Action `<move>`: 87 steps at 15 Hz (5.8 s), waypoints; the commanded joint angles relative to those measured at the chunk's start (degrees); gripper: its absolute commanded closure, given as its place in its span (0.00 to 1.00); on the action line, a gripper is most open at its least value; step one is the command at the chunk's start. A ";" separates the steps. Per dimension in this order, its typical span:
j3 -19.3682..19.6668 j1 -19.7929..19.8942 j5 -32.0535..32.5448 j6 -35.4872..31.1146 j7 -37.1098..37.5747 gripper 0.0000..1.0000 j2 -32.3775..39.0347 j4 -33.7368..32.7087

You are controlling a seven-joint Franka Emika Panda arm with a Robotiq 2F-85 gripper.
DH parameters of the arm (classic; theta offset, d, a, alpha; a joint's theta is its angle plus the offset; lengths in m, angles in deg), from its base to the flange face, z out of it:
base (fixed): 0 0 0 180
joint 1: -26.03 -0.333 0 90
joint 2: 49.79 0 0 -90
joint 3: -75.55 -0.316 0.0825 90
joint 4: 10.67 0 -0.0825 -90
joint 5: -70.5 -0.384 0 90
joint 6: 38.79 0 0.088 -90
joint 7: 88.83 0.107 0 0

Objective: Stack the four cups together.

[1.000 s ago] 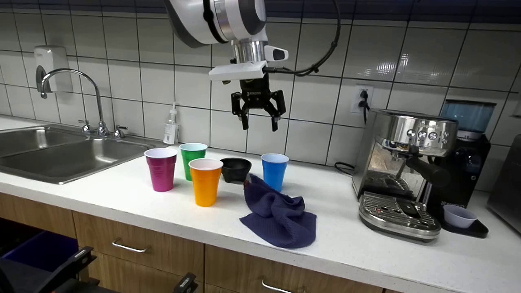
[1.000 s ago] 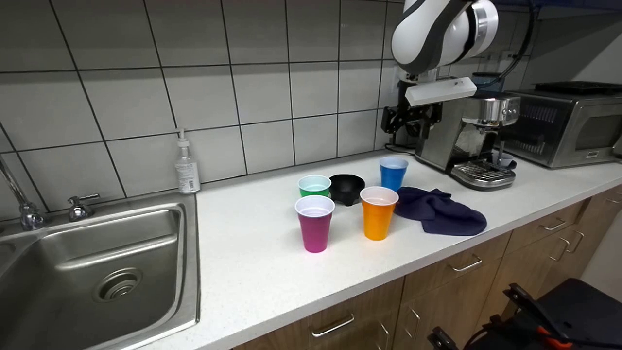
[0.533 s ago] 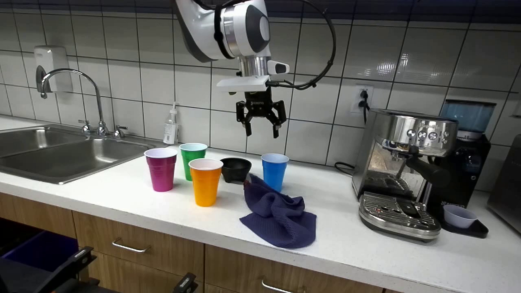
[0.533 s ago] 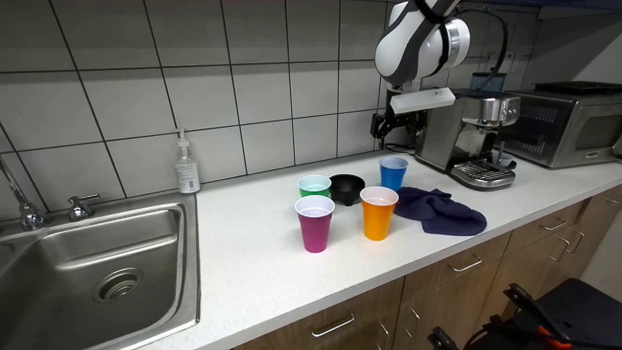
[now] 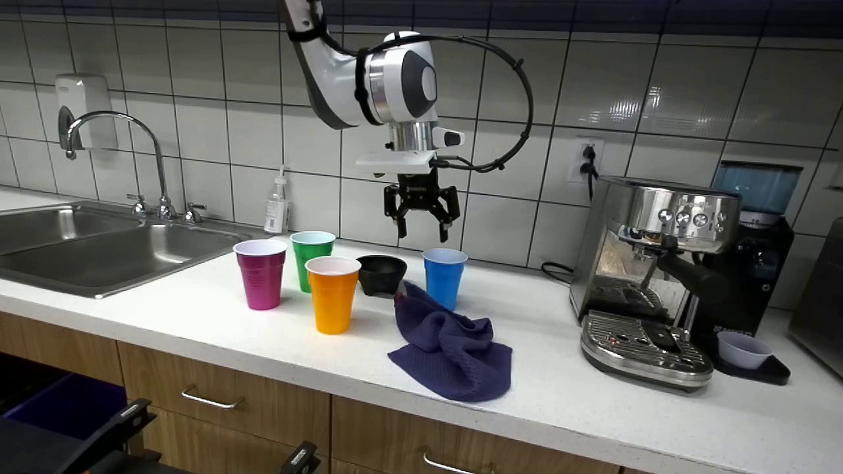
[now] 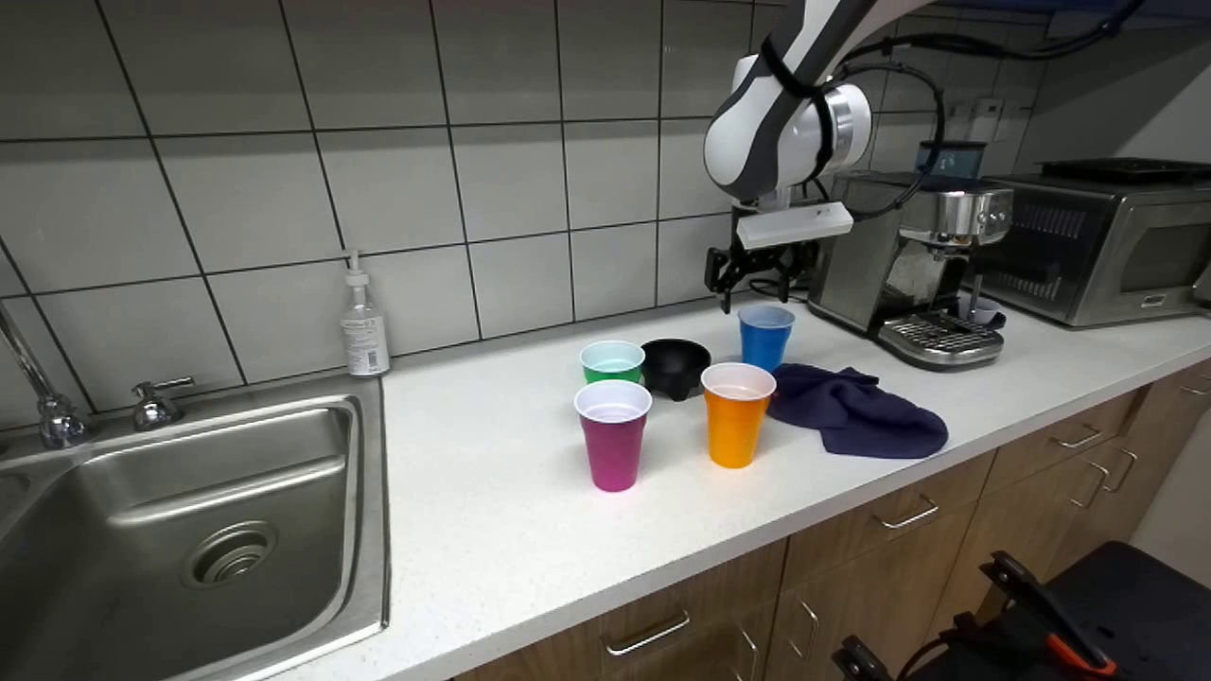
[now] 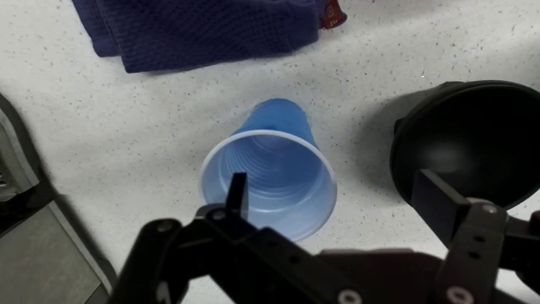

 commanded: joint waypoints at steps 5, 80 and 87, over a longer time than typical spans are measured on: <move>1.10 -1.12 -2.46 2.39 -0.33 0.00 6.84 -8.00; -4.96 -7.16 -7.67 2.46 -7.24 0.99 -36.87 30.13; -6.01 -7.85 -7.11 1.84 -6.86 0.99 -36.06 31.23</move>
